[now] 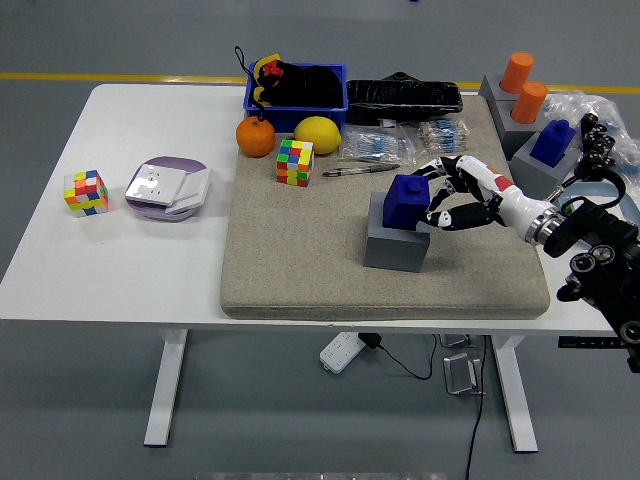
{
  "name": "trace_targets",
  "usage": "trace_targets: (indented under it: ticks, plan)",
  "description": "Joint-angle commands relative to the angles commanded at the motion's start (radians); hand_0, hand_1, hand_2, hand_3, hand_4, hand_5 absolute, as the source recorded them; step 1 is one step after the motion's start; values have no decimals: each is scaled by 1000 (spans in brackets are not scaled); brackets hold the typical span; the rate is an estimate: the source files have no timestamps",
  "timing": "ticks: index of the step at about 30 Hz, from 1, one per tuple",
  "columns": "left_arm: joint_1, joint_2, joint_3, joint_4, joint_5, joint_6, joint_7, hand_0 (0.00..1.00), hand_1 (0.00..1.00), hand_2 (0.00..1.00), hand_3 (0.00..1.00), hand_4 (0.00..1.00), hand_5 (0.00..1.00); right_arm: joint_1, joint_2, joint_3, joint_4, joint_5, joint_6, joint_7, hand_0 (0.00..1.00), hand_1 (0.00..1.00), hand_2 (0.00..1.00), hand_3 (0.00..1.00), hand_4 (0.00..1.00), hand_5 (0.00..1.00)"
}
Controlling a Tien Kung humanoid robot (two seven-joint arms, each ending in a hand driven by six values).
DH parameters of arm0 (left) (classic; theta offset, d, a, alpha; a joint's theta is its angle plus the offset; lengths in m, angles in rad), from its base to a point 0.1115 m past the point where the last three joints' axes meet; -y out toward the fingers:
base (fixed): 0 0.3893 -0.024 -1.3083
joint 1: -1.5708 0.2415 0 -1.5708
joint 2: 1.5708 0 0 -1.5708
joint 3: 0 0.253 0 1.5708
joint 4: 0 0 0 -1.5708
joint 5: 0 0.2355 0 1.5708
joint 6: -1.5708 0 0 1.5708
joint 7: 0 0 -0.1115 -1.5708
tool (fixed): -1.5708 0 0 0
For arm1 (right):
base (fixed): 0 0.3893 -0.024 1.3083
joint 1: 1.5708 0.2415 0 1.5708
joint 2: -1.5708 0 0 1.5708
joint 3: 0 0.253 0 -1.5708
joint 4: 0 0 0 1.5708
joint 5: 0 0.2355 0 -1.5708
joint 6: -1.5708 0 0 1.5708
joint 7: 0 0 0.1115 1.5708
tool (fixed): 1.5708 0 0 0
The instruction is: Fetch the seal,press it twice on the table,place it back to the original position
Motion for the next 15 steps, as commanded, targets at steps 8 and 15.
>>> trace_targets:
  ticks: [8,15]
  plan:
    - [0,0,-2,0,0,0,0,817,817,787,837,804,416,4,-1,8,7,-5,2,-27,445,354,363,396,746,2]
    - [1,1,-6,1,2,0,0,817,817,787,836,805,415,1,-4,8,21,-5,20,-64,439,351,360,391,752,2]
